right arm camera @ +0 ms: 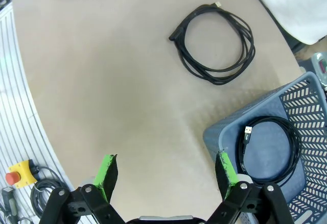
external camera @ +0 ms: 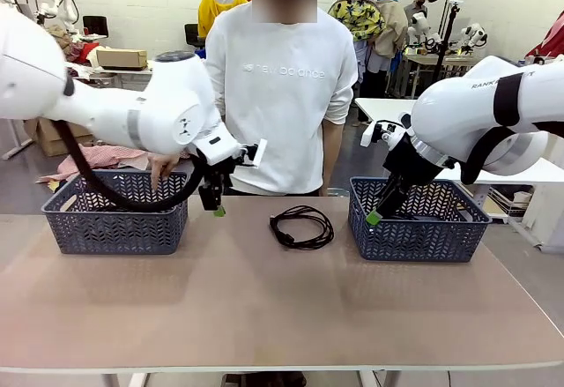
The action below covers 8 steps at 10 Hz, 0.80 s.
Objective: Organize the cables according to human instructions.
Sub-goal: Pick up a bundle of cables and place it in the basket indicated by the human.
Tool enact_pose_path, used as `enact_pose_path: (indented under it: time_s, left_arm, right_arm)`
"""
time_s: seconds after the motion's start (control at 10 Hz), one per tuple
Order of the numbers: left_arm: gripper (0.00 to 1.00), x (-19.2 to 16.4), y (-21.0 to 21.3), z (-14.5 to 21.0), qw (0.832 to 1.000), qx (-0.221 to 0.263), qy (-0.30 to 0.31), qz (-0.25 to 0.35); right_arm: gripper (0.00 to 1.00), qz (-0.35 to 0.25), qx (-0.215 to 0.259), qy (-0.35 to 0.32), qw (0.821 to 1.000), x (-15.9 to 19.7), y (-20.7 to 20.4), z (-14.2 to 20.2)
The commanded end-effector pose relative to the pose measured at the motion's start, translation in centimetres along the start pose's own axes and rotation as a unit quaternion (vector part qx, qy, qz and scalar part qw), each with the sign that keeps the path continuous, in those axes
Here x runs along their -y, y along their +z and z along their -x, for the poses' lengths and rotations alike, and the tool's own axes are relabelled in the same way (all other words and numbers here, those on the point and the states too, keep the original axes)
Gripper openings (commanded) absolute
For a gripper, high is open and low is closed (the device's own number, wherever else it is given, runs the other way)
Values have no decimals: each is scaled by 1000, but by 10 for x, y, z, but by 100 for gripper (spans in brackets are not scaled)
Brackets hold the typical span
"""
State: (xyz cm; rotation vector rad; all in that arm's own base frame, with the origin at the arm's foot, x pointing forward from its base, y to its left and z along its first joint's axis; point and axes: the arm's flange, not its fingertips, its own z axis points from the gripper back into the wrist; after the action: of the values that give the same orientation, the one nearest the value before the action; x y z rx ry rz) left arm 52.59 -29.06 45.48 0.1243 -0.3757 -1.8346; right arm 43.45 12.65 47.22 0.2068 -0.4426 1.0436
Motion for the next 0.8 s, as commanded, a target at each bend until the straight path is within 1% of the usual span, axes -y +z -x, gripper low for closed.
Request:
enact_pose_path:
  time_s: [0.0, 0.3, 0.4, 0.5, 0.6, 0.7]
  left_arm:
    - [100, -21, -14, -10, 996, 4, -88, 8]
    - [100, -34, -46, -40, 984, -3, -171, 47]
    - [100, -36, -53, -46, 982, -8, -180, 55]
    - [100, -37, -56, -48, 985, -17, -164, 52]
    - [100, -24, -55, -48, 987, 4, -157, 45]
    - [100, -24, -55, -48, 987, 4, -157, 45]
  right_arm:
    - [100, 2, 0, -1, 1000, 3, 1, -3]
    - [100, 2, 0, -1, 1000, 3, 1, -3]
    - [100, 2, 0, -1, 1000, 3, 1, -3]
    - [100, 2, 0, -1, 1000, 3, 1, -3]
    - [100, 2, 0, -1, 1000, 3, 1, -3]
    - [100, 2, 0, -1, 1000, 3, 1, -3]
